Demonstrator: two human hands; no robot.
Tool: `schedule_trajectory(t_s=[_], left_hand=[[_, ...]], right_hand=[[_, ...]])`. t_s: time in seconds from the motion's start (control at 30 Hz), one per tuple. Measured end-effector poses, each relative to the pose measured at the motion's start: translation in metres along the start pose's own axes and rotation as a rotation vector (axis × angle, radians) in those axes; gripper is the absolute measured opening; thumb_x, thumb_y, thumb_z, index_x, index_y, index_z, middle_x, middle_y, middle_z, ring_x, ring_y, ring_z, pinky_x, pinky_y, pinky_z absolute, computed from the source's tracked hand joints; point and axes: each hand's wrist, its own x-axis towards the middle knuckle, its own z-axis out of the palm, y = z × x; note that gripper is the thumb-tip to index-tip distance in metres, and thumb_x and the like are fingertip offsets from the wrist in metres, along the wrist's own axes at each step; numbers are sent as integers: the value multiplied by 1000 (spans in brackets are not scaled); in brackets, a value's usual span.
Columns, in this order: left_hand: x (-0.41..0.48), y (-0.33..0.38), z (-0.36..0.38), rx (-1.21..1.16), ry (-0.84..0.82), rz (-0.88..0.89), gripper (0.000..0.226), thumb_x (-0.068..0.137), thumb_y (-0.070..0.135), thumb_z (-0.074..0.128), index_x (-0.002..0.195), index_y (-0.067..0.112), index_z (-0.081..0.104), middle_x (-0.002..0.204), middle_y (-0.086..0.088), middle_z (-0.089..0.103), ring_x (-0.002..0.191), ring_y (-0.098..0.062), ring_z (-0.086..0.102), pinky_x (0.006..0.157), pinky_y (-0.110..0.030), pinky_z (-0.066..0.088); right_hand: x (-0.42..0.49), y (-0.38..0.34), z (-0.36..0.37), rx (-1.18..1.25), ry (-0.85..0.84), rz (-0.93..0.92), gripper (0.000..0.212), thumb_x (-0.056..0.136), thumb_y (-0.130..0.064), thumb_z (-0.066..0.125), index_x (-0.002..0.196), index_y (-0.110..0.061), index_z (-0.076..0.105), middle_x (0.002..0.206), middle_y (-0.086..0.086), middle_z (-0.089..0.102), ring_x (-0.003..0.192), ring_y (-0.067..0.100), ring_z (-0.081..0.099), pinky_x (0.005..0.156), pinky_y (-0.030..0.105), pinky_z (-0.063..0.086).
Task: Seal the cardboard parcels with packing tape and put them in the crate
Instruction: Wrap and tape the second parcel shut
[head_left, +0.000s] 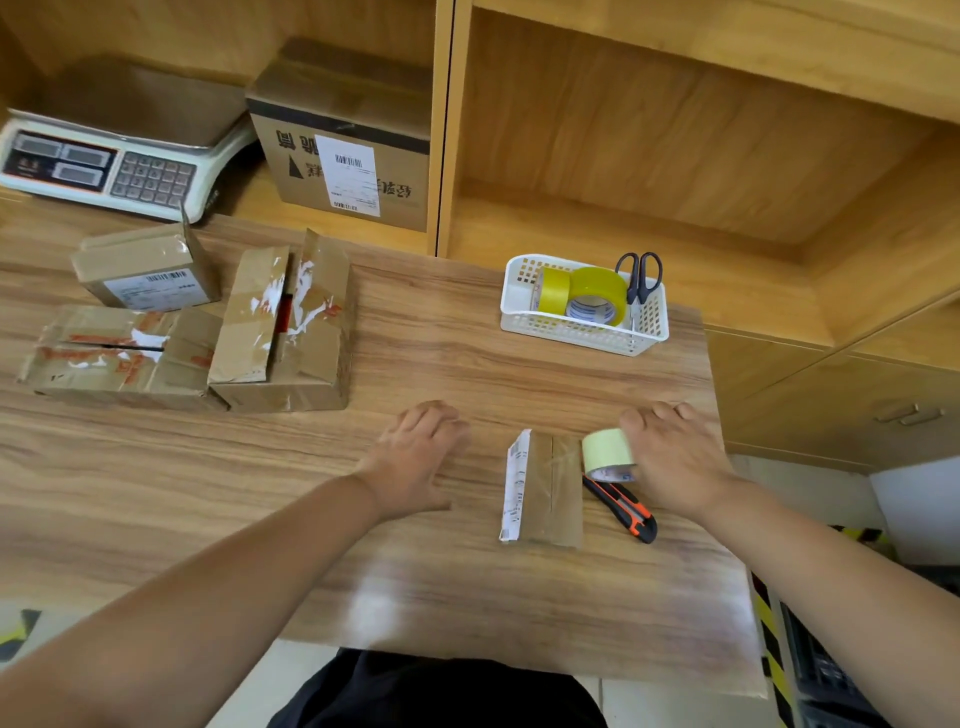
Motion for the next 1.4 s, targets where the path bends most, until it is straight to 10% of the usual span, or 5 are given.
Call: schedule_trajectory(t_s=[0.53,0.83,1.07,1.33,1.4], left_hand=[[75,76,-14,96,-341,298,107,81,13,70,152,29,-8,155,1,23,133,-23,33,105,-31,31],[80,69,3,153,-347,340,101,65,35,81,147,37,22,119,1,37,113,-21,40,95,-35,36],[66,49,-2,120,-174,223,82,61,42,80,127,17,38,129,1,38,119,-18,37,100,-28,28],[32,5,-9,80,-126,42,90,61,47,78,135,21,36,128,0,42,121,-20,40,102,-29,29],[25,-4,-9,46,-111,-9,92,59,50,78,136,22,36,125,0,43,119,-20,42,103,-30,30]], right_hand=[[-24,-9,-21,78,158,92,60,61,-72,52,67,-13,50,57,0,56,60,22,55,58,31,43],[-39,-12,-18,106,140,118,73,70,-73,23,75,-9,59,59,1,57,60,23,54,63,32,38],[-34,-18,-27,136,95,59,47,65,-54,65,78,-10,58,61,1,57,62,23,54,66,32,33],[-2,-48,-55,183,8,-24,78,66,-70,11,109,-17,48,102,2,62,106,21,47,86,33,25],[6,-52,-56,162,8,-52,61,79,-67,28,109,-18,47,104,2,63,106,21,47,86,33,24]])
